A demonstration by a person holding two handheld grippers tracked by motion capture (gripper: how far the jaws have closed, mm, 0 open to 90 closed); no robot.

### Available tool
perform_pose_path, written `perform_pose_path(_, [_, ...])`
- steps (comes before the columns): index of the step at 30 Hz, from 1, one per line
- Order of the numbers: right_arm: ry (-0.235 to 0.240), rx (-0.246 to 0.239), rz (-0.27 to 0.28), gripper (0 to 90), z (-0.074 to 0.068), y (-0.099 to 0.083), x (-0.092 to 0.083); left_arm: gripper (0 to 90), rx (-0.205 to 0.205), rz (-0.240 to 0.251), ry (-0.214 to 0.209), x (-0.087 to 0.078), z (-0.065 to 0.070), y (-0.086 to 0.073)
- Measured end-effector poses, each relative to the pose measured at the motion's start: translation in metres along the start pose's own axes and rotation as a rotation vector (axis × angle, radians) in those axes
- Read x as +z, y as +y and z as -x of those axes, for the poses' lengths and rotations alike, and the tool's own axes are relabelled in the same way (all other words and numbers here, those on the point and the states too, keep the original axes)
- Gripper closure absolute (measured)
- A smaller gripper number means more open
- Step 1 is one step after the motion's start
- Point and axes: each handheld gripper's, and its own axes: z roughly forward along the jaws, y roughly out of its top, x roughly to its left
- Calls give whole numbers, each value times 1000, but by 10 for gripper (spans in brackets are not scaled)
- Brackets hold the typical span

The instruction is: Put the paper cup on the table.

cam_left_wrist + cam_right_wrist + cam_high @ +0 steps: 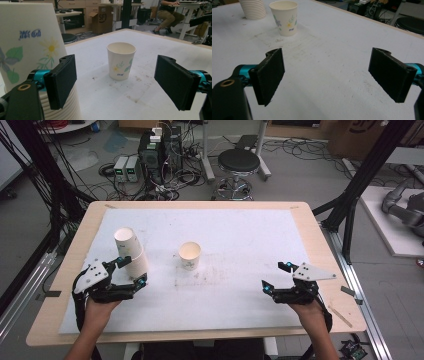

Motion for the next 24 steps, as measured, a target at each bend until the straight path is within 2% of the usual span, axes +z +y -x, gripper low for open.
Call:
perform_pose_path(8, [-16, -19, 15, 143, -4, 3, 0, 182, -27, 14, 20, -8, -1, -6])
perform_pose_path(24, [-5, -18, 13, 146, -3, 5, 6, 184, -10, 2, 28, -10, 2, -9])
